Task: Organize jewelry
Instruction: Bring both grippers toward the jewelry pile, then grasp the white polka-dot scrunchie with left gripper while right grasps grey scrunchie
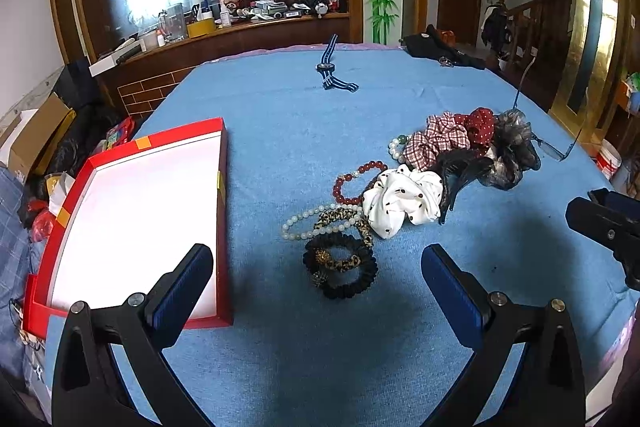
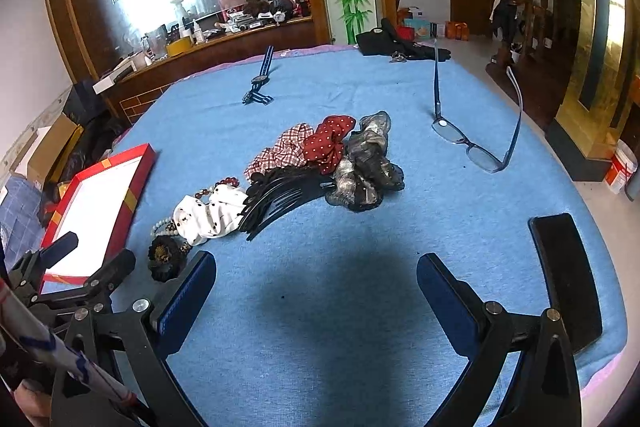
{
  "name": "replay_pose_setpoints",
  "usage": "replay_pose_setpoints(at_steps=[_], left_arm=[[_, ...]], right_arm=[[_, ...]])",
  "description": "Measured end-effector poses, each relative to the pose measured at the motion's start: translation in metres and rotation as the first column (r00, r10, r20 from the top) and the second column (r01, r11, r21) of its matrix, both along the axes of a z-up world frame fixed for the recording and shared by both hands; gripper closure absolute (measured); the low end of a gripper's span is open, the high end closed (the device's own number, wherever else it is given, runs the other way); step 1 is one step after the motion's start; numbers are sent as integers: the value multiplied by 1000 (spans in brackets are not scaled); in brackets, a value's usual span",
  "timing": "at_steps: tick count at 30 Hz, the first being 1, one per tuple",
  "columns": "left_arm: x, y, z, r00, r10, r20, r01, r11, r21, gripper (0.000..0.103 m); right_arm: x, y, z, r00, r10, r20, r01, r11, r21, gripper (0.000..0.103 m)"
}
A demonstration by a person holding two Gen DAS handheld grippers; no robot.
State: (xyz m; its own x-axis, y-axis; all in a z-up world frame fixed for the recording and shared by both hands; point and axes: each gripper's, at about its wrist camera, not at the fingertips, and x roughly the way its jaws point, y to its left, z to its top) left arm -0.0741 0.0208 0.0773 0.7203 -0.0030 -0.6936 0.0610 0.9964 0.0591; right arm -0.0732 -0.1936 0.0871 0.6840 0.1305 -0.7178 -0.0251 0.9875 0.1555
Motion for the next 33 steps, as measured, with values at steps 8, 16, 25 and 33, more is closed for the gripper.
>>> replay_pose_setpoints(at_steps=[8, 16, 25, 33], left_arm=[[0, -1, -3, 1000, -2, -4, 2, 1000, 2, 0], [5, -4, -9, 1000, -8, -19, 9, 1000, 10, 0], [11, -11, -12, 999, -22, -41, 23, 999, 21, 0], [19, -16, -15, 998, -30, -58, 32, 999, 31, 0]], right_arm=[[3, 0, -2, 1000, 4, -11, -3, 1000, 5, 0], [7, -3, -7, 1000, 0, -25, 0, 1000, 14, 1], [14, -12, -12, 999, -5, -41, 6, 999, 34, 3], [20, -18, -13, 999, -14, -48, 15, 999, 37, 5]])
